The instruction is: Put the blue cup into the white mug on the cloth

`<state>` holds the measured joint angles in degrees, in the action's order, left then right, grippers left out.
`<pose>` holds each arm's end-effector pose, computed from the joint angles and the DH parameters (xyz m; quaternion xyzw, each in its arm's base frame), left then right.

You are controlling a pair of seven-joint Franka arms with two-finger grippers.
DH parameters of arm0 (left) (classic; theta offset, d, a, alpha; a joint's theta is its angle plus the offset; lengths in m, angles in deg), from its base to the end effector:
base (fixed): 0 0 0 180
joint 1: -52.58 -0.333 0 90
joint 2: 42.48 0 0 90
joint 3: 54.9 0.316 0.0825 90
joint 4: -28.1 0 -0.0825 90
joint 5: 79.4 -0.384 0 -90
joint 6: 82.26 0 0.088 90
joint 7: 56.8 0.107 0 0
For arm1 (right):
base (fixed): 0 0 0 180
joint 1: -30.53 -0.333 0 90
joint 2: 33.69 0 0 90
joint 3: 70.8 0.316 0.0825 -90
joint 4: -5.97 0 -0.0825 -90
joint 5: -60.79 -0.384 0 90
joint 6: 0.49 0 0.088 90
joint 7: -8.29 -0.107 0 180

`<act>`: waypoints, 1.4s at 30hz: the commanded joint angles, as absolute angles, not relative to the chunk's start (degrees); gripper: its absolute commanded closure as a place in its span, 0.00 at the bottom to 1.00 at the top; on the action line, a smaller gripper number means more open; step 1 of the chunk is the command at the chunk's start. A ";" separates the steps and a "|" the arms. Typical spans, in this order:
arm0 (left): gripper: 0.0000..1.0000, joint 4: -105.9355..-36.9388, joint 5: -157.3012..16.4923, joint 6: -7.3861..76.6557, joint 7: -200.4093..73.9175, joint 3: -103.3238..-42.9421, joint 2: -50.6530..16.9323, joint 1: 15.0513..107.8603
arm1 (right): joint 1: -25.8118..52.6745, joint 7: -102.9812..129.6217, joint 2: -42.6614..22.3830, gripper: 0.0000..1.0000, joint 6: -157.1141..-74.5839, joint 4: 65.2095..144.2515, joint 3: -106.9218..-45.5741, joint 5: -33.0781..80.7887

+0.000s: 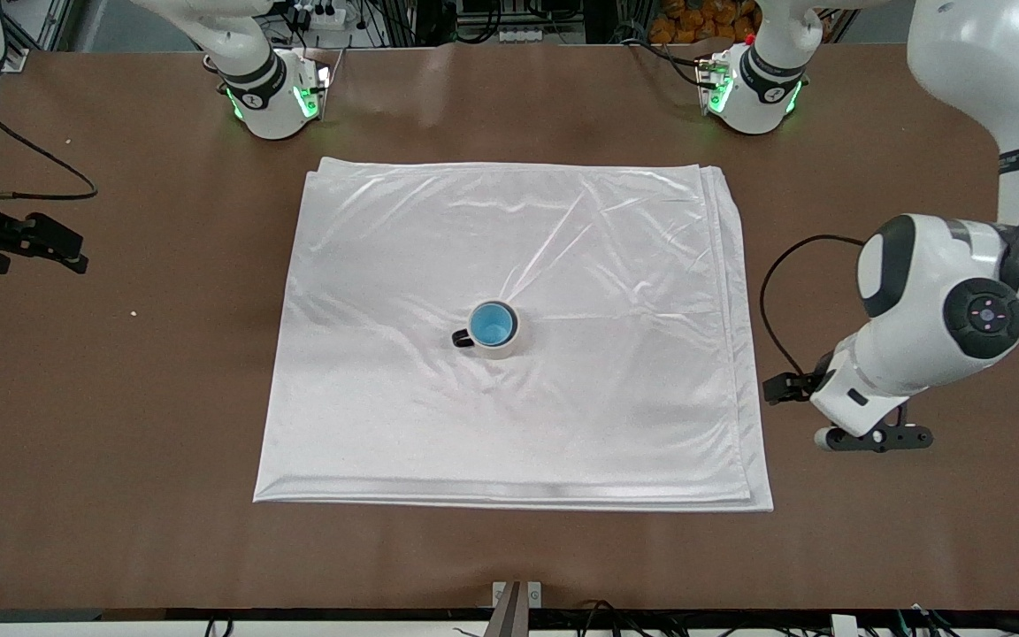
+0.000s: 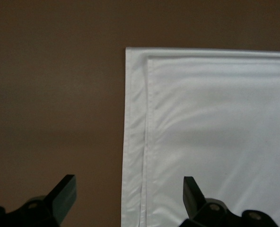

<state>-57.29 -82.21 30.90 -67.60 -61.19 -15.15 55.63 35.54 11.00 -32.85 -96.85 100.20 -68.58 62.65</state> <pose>0.6862 -0.0978 0.3988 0.9999 0.0094 0.0048 0.0034 0.5665 -0.0309 0.5911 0.9998 0.0009 0.0105 0.0164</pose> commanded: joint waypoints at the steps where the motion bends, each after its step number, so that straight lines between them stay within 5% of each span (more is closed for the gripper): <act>1: 0.00 -67.07 -80.89 30.59 -66.73 -61.93 -23.75 54.69 | 35.72 10.13 -32.99 0.00 -97.35 100.19 -68.51 62.02; 17: 0.00 -83.34 -80.54 29.62 -66.64 -61.31 -41.33 53.64 | 35.98 10.13 -32.99 0.00 -97.61 100.28 -68.51 61.58; 26: 0.00 -79.93 -78.35 22.51 -66.64 -59.56 -44.77 53.55 | 36.16 10.13 -32.99 0.00 -97.44 100.45 -68.51 61.49; 34: 0.00 -68.60 -74.74 12.93 -66.55 -55.43 -44.33 54.25 | 36.15 10.13 -32.99 0.00 -97.26 100.45 -68.51 61.49; 42: 0.00 -65.59 -75.79 11.69 -66.20 -55.25 -43.98 54.86 | 36.15 10.13 -32.99 0.00 -97.35 100.45 -68.51 61.49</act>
